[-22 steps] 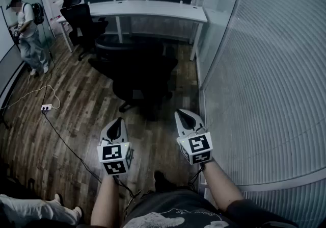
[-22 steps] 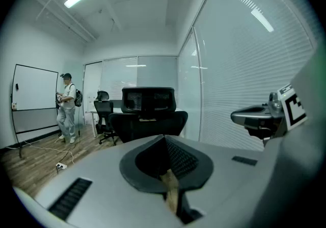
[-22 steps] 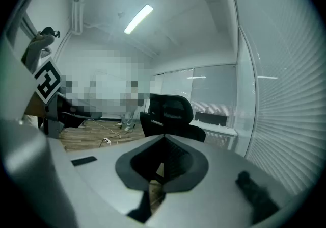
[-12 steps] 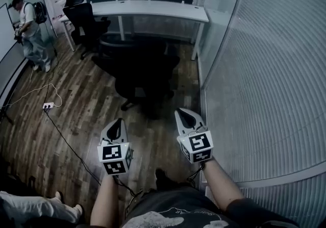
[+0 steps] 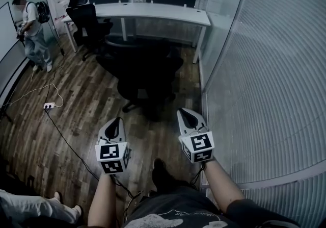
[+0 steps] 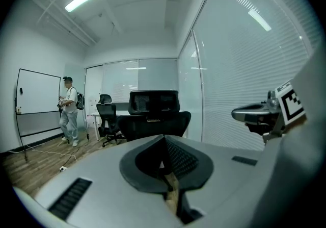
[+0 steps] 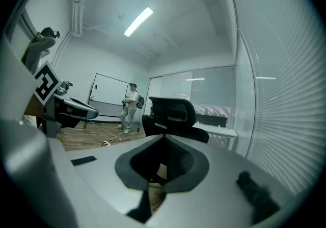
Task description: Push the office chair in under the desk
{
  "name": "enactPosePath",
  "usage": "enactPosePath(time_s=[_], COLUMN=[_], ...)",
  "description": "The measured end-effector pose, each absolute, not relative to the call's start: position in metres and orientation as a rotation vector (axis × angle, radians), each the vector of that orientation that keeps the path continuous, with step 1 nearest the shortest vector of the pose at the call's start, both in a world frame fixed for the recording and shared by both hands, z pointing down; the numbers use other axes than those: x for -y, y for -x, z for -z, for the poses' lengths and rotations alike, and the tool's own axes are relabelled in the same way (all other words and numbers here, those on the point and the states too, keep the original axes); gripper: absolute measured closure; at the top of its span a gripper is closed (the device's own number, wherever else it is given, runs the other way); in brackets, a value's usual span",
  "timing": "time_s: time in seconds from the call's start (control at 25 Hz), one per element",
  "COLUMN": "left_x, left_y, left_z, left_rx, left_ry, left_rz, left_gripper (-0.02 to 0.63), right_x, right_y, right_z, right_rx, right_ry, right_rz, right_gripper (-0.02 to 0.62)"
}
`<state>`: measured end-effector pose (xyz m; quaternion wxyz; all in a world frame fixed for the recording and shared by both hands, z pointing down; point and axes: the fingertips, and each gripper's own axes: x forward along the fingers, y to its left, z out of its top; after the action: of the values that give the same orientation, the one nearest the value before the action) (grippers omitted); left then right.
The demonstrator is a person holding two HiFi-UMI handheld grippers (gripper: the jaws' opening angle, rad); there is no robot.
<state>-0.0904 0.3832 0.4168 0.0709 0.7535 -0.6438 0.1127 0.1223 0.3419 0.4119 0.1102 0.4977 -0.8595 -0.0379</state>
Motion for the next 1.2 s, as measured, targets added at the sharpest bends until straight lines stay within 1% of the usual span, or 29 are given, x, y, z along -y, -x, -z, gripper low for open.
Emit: enactPosePath(time_s=[0.2,0.56,0.96,1.04,1.12,1.2], left_x=[-0.351,-0.255,-0.166,-0.152,-0.141,-0.129], left_y=[0.111,0.144,0.14,0.141,0.144,0.148], left_z=[-0.413,-0.428,-0.43,-0.432,-0.433,-0.433], left_rx=[2.031,2.052,1.956,1.961,1.978,2.007], left_ry=[-2.246,-2.225,-2.342,-2.344,-2.34,-2.341], left_rz=[-0.375,-0.4,-0.429,-0.448,-0.467,-0.506], left_gripper=[0.591,0.591,0.589,0.589,0.589,0.588], right_x=[-0.304,-0.195,-0.106,-0.093,-0.082,-0.07], right_y=[-0.116,-0.104,-0.111,-0.11,-0.106,-0.102], right_z=[-0.407,-0.414,-0.436,-0.437,-0.438,-0.437], right_rx=[2.48,2.42,2.322,2.311,2.303,2.287], right_ry=[-1.513,-1.566,-1.549,-1.538,-1.516,-1.497], right_rz=[0.204,0.182,0.122,0.142,0.168,0.213], right_gripper=[0.572,0.571,0.568,0.549,0.494,0.46])
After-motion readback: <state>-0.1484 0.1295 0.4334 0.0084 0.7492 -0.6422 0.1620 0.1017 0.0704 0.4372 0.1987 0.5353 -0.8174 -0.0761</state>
